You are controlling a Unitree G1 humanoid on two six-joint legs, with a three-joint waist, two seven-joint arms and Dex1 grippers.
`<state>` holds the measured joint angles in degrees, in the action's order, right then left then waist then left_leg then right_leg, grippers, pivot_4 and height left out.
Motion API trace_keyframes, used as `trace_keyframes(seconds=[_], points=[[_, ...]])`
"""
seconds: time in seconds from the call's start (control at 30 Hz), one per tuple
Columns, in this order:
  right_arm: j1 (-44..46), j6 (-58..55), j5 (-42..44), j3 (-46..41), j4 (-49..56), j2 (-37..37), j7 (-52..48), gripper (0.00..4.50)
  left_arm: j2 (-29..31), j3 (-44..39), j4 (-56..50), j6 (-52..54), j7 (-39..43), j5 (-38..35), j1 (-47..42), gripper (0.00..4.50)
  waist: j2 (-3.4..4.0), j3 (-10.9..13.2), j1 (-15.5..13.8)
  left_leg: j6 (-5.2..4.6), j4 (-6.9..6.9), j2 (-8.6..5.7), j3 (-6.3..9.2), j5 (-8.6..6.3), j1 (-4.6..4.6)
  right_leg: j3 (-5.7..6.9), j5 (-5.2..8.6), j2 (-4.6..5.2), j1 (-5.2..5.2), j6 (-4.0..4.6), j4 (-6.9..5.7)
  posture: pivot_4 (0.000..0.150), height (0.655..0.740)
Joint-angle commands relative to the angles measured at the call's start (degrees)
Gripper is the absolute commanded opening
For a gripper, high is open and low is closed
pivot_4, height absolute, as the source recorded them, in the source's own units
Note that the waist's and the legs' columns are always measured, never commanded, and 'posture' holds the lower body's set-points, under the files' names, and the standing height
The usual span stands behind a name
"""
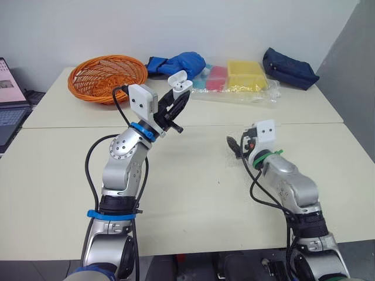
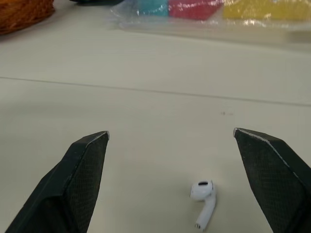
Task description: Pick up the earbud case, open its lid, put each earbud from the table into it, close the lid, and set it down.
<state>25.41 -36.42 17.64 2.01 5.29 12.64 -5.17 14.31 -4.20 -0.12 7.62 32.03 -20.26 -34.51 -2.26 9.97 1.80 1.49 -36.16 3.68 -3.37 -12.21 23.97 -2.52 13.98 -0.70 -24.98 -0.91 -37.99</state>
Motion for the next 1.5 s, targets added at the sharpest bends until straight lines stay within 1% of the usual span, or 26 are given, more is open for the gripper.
trace_keyframes(seconds=[0.03, 0.2, 0.5, 0.6, 0.8, 0.87, 0.9, 0.93, 1.13, 1.27, 1.3, 1.33, 1.37, 1.4, 1.43, 1.5], points=[[-0.95, 1.15, -1.74, -1.55, 1.61, -1.72, 2.17, 4.4, 0.17, -0.02, -3.02, -0.11, 0.0, -0.75, -0.68, 0.76, 0.0, 0.0, -0.02, 0.0, 0.0, 0.0, 0.03, 0.0, -0.01, 0.02, 0.0, 0.0, 0.01, 0.0, -0.01, 0.15, 0.74], [-2.81, 1.99, -4.72, -0.82, -0.91, -4.24, 3.83, 4.4, 0.2, 0.03, -2.77, -0.11, 0.08, -0.44, -1.03, 0.76, 0.0, 0.0, 0.03, 0.0, 0.02, 0.03, 0.05, 0.0, -0.01, 0.02, 0.0, -0.04, 0.0, 0.01, -0.01, 0.15, 0.74], [-1.27, 7.17, -7.25, -3.11, -9.78, -6.3, 4.5, 4.4, 0.52, 0.04, -3.08, 0.16, 0.28, -0.48, -1.48, 0.76, 0.0, 0.0, 0.02, 0.0, -0.02, 0.01, 0.02, 0.0, -0.03, 0.01, 0.0, -0.02, 0.01, 0.01, -0.04, 0.15, 0.74], [-0.87, 7.35, -6.54, -4.03, -11.62, -8.21, 4.11, 3.83, 0.6, 0.32, -3.22, -0.49, 0.52, -0.08, -1.67, 0.76, -0.02, -0.02, 0.03, 0.0, -0.03, 0.02, 0.05, 0.0, -0.05, 0.02, -0.01, -0.03, 0.04, 0.01, -0.05, 0.15, 0.74], [0.16, 9.62, -8.62, -3.16, -14.46, -8.41, 2.47, 1.71, 0.31, 0.29, -3.51, -0.16, 0.15, -0.41, -1.84, 0.76, -0.06, -0.07, 0.32, 0.0, -0.05, 0.02, 0.03, 0.0, -0.12, -0.01, -0.01, -0.04, 0.08, 0.01, -0.11, 0.15, 0.74], [0.42, 10.38, -9.48, -2.46, -15.06, -7.97, 1.55, 0.93, 0.31, 0.34, -3.66, -0.25, 0.15, -0.36, -1.51, 0.76, -0.06, -0.07, 0.43, 0.0, -0.05, 0.04, 0.05, 0.01, -0.14, -0.01, -0.01, -0.06, 0.08, 0.01, -0.14, 0.15, 0.74], [0.51, 10.83, -10.02, -1.99, -15.26, -7.67, 0.96, 0.61, 0.32, 0.36, -3.74, -0.29, 0.15, -0.33, -1.4, 0.76, -0.06, -0.07, 0.44, -0.01, -0.05, 0.05, 0.06, 0.01, -0.15, -0.01, -0.02, -0.08, 0.08, 0.02, -0.15, 0.15, 0.74], [0.55, 11.35, -10.44, -1.52, -15.25, -7.4, 0.18, 0.39, 0.27, 0.36, -3.83, -0.22, 0.05, -0.33, -1.34, 0.76, -0.06, -0.07, 0.46, -0.01, -0.05, 0.05, 0.07, 0.01, -0.15, -0.01, -0.02, -0.09, 0.08, 0.02, -0.15, 0.15, 0.74], [-1.77, 11.41, -9.52, -2.38, -12.6, -6.43, -2.6, 0.39, 0.3, 0.09, -4.07, -0.16, -0.39, -0.24, -0.9, 0.76, -0.06, -0.07, 0.5, 0.0, -0.05, 0.05, 0.05, 0.01, -0.14, -0.03, -0.02, -0.09, 0.08, 0.02, -0.14, 0.15, 0.74], [-3.43, 9.88, -7.58, -1.09, -7.61, -2.88, -9.97, 0.39, 0.37, 0.02, -4.11, -0.11, -0.35, -0.3, -0.59, 0.76, -0.06, -0.07, 0.24, 0.0, -0.05, 0.04, 0.05, 0.01, -0.1, -0.01, -0.02, -0.07, 0.08, 0.02, -0.09, 0.15, 0.74], [-3.29, 8.98, -6.26, -0.64, -5.65, -1.26, -13.33, 0.39, 0.42, 0.14, -4.05, -0.2, -0.15, -0.26, -0.51, 0.76, -0.06, -0.07, 0.24, 0.0, -0.05, 0.02, 0.02, 0.01, -0.09, -0.02, -0.02, -0.05, 0.08, 0.02, -0.08, 0.15, 0.74], [-3.13, 7.54, -4.65, 0.21, -2.34, 3.03, -19.44, 0.39, 0.39, 0.3, -3.96, -0.19, 0.15, -0.36, -0.53, 0.76, -0.05, -0.06, 0.19, 0.0, -0.05, 0.01, 0.01, 0.01, -0.09, -0.02, -0.02, -0.04, 0.08, 0.02, -0.08, 0.15, 0.74], [-3.4, 4.96, -1.47, 0.86, 2.07, 10.42, -29.02, 0.39, 0.36, 0.47, -3.79, -0.34, 0.66, -0.51, -0.43, 0.76, 0.0, -0.03, 0.1, 0.0, -0.07, 0.0, 0.01, 0.01, -0.08, -0.02, -0.02, -0.04, 0.07, 0.01, -0.08, 0.15, 0.74], [-3.61, 3.07, 0.86, 1.34, 5.12, 15.79, -35.74, 0.39, 0.34, 0.58, -3.68, -0.45, 1.02, -0.63, -0.36, 0.76, 0.14, 0.06, 0.01, 0.0, -0.1, -0.02, 0.03, 0.01, -0.05, 0.0, -0.02, -0.02, 0.07, 0.0, -0.08, 0.15, 0.74], [-3.75, 1.85, 2.5, 1.69, 6.84, 19.28, -39.62, 0.39, 0.32, 0.63, -3.61, -0.51, 1.22, -0.71, -0.32, 0.76, 0.19, 0.08, -0.24, 0.0, -0.15, -0.04, 0.01, 0.0, -0.02, 0.0, -0.02, 0.0, 0.07, -0.03, -0.07, 0.15, 0.74], [-4.59, 2.05, 3.72, 2.06, 7.68, 29.98, -49.7, 0.39, 0.55, 1.44, -3.48, -1.64, 2.51, -0.19, 0.56, 0.76, 0.12, 0.05, -0.29, -0.01, -0.16, -0.05, 0.08, 0.0, -0.07, 0.08, -0.03, 0.01, 0.21, -0.07, 0.02, 0.15, 0.74]])
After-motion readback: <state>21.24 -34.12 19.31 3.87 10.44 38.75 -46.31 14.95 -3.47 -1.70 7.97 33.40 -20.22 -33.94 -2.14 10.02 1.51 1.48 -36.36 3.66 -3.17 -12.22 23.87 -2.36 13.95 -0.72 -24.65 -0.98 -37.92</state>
